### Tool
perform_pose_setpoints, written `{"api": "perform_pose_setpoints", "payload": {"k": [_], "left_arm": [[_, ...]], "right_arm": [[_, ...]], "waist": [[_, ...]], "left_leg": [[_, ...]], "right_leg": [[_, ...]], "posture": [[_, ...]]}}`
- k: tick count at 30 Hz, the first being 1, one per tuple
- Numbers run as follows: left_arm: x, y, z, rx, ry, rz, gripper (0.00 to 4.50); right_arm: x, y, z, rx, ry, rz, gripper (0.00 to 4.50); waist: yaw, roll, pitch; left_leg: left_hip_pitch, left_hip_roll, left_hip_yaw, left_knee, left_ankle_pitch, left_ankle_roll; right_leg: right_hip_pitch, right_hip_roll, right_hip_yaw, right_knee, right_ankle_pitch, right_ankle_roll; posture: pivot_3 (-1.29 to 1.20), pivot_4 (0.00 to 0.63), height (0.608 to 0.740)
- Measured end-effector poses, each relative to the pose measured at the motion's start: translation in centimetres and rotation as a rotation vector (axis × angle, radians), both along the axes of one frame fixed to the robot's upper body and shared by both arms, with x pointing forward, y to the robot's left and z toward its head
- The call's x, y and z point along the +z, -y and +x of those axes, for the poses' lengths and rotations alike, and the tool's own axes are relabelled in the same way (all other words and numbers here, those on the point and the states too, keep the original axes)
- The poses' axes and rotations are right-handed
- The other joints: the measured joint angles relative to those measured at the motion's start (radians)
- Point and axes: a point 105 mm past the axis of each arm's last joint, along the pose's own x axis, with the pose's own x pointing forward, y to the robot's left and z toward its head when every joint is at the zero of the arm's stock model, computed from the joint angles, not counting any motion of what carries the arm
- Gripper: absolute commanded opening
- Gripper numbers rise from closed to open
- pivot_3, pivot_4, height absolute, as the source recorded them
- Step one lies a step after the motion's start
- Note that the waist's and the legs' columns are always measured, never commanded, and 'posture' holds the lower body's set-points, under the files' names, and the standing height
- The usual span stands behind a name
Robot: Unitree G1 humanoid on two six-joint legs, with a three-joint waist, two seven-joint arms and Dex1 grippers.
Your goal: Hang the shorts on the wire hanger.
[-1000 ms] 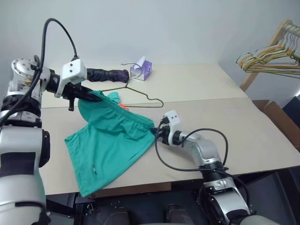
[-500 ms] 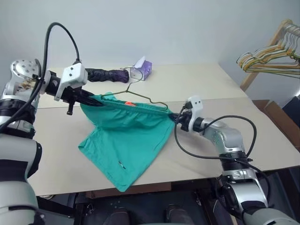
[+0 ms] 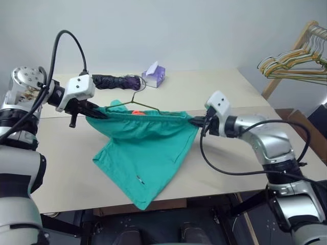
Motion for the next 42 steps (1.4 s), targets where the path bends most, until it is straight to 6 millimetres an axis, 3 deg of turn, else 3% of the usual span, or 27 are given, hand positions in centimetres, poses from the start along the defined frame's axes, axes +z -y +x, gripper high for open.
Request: {"api": "perform_pose_setpoints", "payload": {"k": [7,14,21,27,31,32,34,42], "left_arm": [[0.1,0.1,0.2,-0.008,0.029,-0.006,0.07],[-0.1,1.1,0.6,-0.032,0.037,-0.011,0.07],[0.4,2.4,0.7,-0.079,0.066,-0.023,0.07],[0.6,2.6,0.7,-0.086,0.079,-0.032,0.07],[-0.1,2.4,0.6,-0.080,0.062,-0.039,0.07],[0.0,2.4,0.6,-0.081,0.063,-0.044,0.07],[0.1,2.5,0.6,-0.079,0.066,-0.052,0.07],[0.4,2.7,0.7,-0.079,0.080,-0.079,0.07]], "right_arm": [[0.0,-0.2,-0.6,0.095,-0.008,-0.129,0.01],[5.8,-3.3,-1.2,0.224,0.105,-0.211,0.01],[5.4,-5.2,-2.1,0.329,0.065,-0.359,0.01],[4.2,-5.7,-1.2,0.314,0.052,-0.389,0.01],[4.5,-5.9,-1.0,0.328,0.122,-0.421,0.01],[4.5,-5.9,-1.0,0.336,0.149,-0.433,0.51],[4.5,-5.9,-1.1,0.360,0.200,-0.456,0.95],[3.3,-5.4,-1.3,0.392,0.214,-0.474,3.56]], "waist": [[0.013,0.000,0.000],[0.014,0.001,0.001],[0.022,0.001,0.001],[0.021,0.001,0.001],[0.019,0.001,0.001],[0.020,0.001,0.000],[0.020,0.001,0.000],[0.020,0.001,0.000]], "left_leg": [[0.000,0.000,0.000,0.000,0.000,0.000],[-0.001,0.000,0.001,0.000,0.000,0.000],[-0.001,0.000,0.001,0.000,0.000,0.000],[-0.001,0.000,0.001,0.001,0.000,0.000],[-0.001,0.000,0.001,0.001,0.000,0.000],[-0.001,0.000,0.001,0.001,0.000,0.000],[-0.001,0.000,0.001,0.001,0.000,0.000],[-0.001,0.000,0.001,0.001,0.000,0.000]], "right_leg": [[0.000,0.000,0.000,0.000,0.000,0.000],[-0.001,0.000,0.000,0.000,0.000,0.000],[-0.001,0.000,0.000,0.000,0.000,0.000],[-0.002,0.000,0.000,0.001,0.000,0.000],[-0.002,0.000,0.000,0.001,0.000,0.000],[-0.002,0.000,0.000,0.001,0.000,0.000],[-0.002,0.000,0.000,0.000,0.000,0.000],[-0.001,0.000,0.000,0.001,0.000,0.000]], "posture": [[0.05,0.000,0.740],[0.04,0.000,0.740],[0.04,0.000,0.740],[0.04,0.000,0.740],[0.03,0.000,0.740],[0.03,0.000,0.740],[0.03,0.000,0.740],[0.03,0.000,0.740]]}}
